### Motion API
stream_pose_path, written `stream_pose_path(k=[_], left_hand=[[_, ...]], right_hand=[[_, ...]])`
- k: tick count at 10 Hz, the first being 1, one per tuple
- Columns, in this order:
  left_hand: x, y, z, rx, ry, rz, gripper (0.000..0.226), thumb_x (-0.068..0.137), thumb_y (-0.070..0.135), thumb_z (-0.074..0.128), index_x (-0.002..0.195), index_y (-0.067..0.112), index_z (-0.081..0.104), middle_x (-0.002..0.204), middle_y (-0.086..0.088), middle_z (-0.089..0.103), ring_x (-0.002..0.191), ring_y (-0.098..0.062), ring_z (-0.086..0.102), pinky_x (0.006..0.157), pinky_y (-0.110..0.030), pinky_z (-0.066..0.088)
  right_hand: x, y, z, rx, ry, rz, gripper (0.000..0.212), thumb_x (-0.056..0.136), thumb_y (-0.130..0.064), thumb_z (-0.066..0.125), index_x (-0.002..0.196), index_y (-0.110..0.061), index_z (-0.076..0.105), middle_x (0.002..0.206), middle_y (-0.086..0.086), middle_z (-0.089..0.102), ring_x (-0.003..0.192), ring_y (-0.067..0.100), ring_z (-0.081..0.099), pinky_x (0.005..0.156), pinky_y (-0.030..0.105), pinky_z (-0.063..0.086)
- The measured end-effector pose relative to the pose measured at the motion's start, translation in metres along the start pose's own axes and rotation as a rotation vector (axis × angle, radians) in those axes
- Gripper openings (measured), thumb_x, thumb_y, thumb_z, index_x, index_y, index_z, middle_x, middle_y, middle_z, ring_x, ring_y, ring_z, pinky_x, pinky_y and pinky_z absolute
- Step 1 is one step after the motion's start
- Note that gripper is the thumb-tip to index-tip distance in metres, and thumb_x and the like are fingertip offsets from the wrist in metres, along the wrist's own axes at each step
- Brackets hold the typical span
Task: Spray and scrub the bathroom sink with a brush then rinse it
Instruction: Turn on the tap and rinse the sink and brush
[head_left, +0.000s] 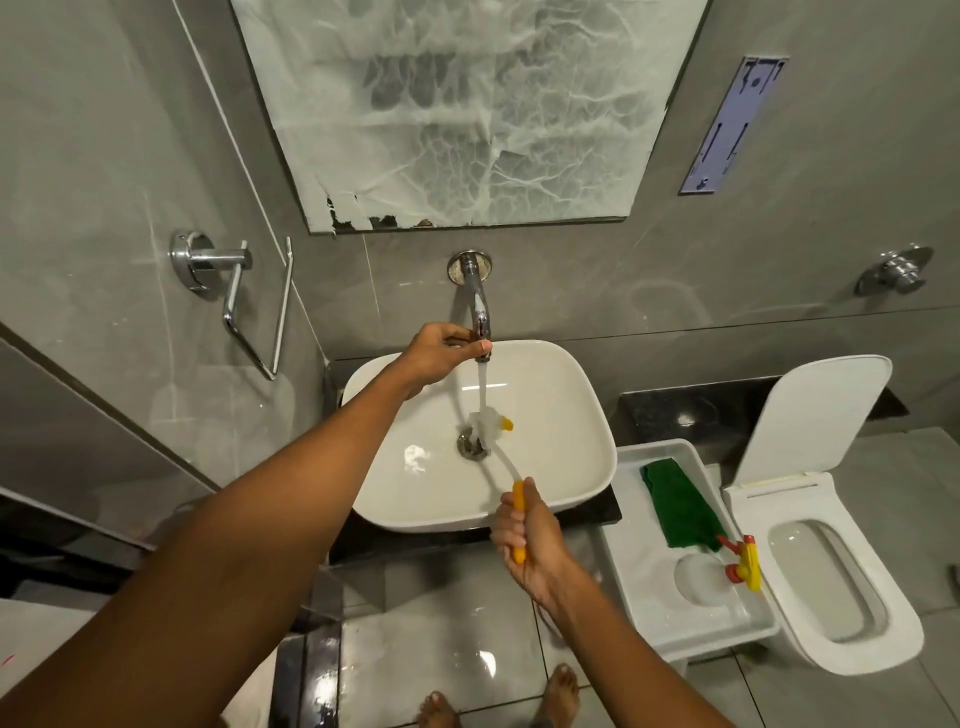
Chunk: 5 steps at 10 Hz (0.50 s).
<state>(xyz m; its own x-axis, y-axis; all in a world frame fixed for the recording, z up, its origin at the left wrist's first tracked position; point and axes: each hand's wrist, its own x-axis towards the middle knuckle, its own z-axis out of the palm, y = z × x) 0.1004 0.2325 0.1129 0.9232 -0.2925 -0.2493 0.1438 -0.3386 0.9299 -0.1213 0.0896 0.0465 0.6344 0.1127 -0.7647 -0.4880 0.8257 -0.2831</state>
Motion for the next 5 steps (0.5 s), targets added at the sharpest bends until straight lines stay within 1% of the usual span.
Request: stream_pose_path(k=[1, 2, 3, 4, 5], left_hand=[[0.0, 0.0, 0.001, 0.013, 0.004, 0.003, 0.035, 0.094, 0.036, 0.08, 0.12, 0.012, 0.079, 0.12, -0.007, 0.08, 0.128, -0.024, 0.068, 0.119, -0.045, 0.048], [-0.001, -0.001, 0.003, 0.015, 0.007, 0.002, 0.037, 0.095, 0.037, 0.079, 0.122, 0.012, 0.078, 0.124, -0.008, 0.079, 0.13, -0.026, 0.067, 0.118, -0.045, 0.048], [-0.001, -0.001, 0.004, 0.018, 0.004, -0.004, 0.037, 0.096, 0.038, 0.078, 0.122, 0.013, 0.078, 0.126, -0.008, 0.078, 0.131, -0.025, 0.066, 0.117, -0.044, 0.048], [-0.001, 0.0, 0.004, 0.028, -0.004, -0.014, 0.038, 0.097, 0.039, 0.076, 0.124, 0.014, 0.076, 0.127, -0.009, 0.077, 0.131, -0.026, 0.065, 0.115, -0.044, 0.048], [0.0, 0.001, 0.005, 0.044, -0.011, -0.016, 0.039, 0.098, 0.04, 0.075, 0.126, 0.013, 0.074, 0.129, -0.009, 0.076, 0.132, -0.026, 0.065, 0.117, -0.044, 0.047]], right_hand=[[0.003, -0.008, -0.011, 0.462, -0.226, 0.243, 0.053, 0.115, -0.04, 0.039, 0.074, -0.008, 0.05, 0.056, -0.009, 0.029, 0.036, 0.006, 0.024, 0.032, 0.015, 0.026], [0.005, -0.011, -0.019, 0.519, -0.363, 0.339, 0.048, 0.115, -0.038, 0.037, 0.079, -0.009, 0.049, 0.062, -0.01, 0.03, 0.044, 0.004, 0.028, 0.032, 0.02, 0.034], [0.004, -0.01, -0.019, 0.403, -0.363, 0.361, 0.045, 0.113, -0.041, 0.041, 0.083, -0.009, 0.051, 0.059, -0.007, 0.03, 0.042, 0.005, 0.028, 0.03, 0.022, 0.034], [-0.002, -0.007, -0.003, 0.095, -0.227, 0.202, 0.05, 0.113, -0.048, 0.041, 0.079, -0.012, 0.049, 0.05, -0.003, 0.036, 0.033, 0.006, 0.029, 0.026, 0.018, 0.03], [-0.005, 0.001, 0.011, -0.498, 0.086, -0.161, 0.048, 0.112, -0.052, 0.043, 0.08, -0.017, 0.051, 0.057, -0.003, 0.036, 0.043, 0.009, 0.034, 0.034, 0.02, 0.031]])
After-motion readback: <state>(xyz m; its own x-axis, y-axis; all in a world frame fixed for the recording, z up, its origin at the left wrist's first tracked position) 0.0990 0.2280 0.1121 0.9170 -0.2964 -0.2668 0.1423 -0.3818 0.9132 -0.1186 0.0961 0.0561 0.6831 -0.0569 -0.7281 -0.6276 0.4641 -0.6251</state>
